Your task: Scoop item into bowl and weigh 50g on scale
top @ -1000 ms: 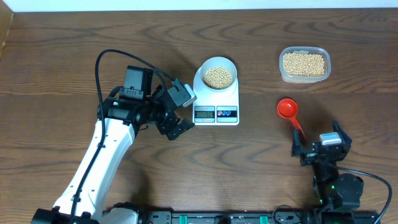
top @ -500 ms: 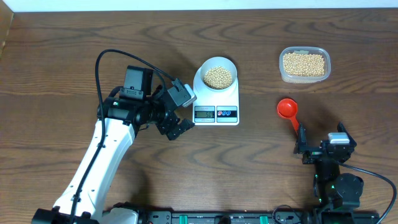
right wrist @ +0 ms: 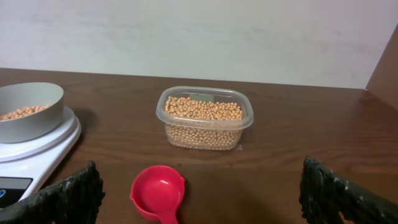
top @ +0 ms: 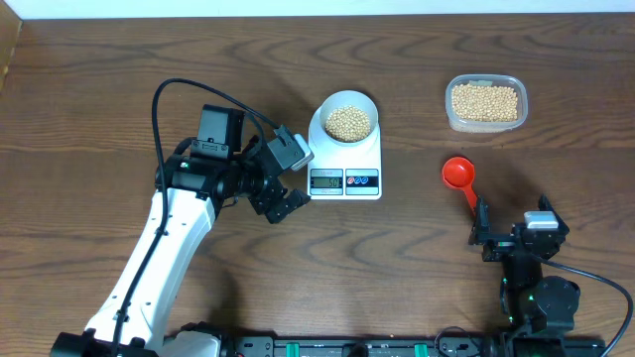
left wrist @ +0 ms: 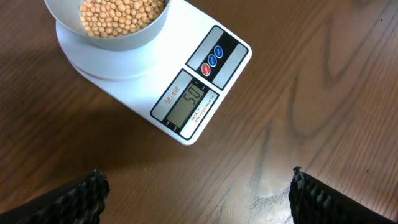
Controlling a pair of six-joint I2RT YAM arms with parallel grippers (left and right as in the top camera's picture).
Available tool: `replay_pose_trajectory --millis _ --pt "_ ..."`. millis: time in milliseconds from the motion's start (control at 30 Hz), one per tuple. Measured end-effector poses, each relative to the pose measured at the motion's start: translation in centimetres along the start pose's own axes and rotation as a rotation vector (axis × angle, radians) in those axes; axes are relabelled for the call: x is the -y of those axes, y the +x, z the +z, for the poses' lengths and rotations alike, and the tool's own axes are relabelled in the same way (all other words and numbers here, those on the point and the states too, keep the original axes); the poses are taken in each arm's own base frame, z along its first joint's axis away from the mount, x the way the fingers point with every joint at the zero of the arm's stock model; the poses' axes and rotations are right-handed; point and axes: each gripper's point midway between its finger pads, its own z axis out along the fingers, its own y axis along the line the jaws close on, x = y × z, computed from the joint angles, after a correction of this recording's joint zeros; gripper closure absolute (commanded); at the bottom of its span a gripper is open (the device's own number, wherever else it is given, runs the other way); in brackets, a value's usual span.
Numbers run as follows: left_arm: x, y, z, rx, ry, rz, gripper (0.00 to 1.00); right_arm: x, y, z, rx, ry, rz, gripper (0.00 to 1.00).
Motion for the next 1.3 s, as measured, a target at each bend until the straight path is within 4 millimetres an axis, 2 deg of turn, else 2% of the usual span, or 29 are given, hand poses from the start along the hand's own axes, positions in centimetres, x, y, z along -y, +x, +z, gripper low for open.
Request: replay_pose_trajectory --millis 233,1300 --pt "0.00 0.00 0.00 0.000 0.000 0.000 0.05 -0.87 -0.04 -0.01 0.002 -0.034 -0.012 0.01" --pt "0.00 0.00 0.00 0.000 0.000 0.000 0.05 -0.93 0.01 -0.01 0.000 -0.037 -0.019 0.01"
